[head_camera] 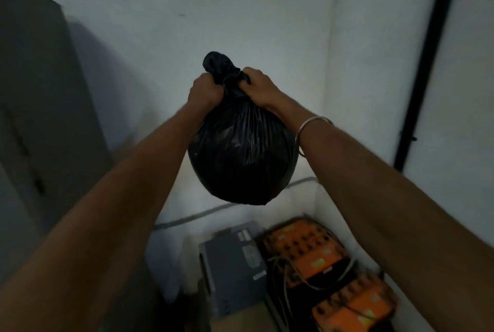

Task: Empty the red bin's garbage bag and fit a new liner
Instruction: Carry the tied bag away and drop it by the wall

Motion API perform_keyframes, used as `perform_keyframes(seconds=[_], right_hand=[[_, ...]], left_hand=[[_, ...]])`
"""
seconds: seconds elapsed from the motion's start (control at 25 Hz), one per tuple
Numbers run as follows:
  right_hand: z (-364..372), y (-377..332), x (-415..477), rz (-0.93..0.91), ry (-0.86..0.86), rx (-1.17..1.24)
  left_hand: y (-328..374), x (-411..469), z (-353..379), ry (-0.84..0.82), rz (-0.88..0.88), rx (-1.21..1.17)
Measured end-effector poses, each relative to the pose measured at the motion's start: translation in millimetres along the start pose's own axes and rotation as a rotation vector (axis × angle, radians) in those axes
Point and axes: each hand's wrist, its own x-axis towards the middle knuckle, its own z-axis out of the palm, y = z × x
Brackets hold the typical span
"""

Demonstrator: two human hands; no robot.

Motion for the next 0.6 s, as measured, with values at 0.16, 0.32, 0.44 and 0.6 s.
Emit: perform_keyframes(seconds=[0.16, 0.32, 0.44, 0.6], right_hand=[[-32, 49, -29, 0.091, 0.085, -0.096], [-55, 78, -59, 0.167, 0.13, -0.172], [-70, 96, -83, 0.216, 0.144, -0.195], [-69, 135, -122, 0.293, 0.128, -0.196]], left_hand=[[31, 1, 58, -0.116, 0.081, -0.088], [54, -6, 101, -0.197, 0.131, -0.164], [66, -17, 128, -0.239, 0.177, -0.194], [68, -42, 178, -0.315, 0.206, -0.209]])
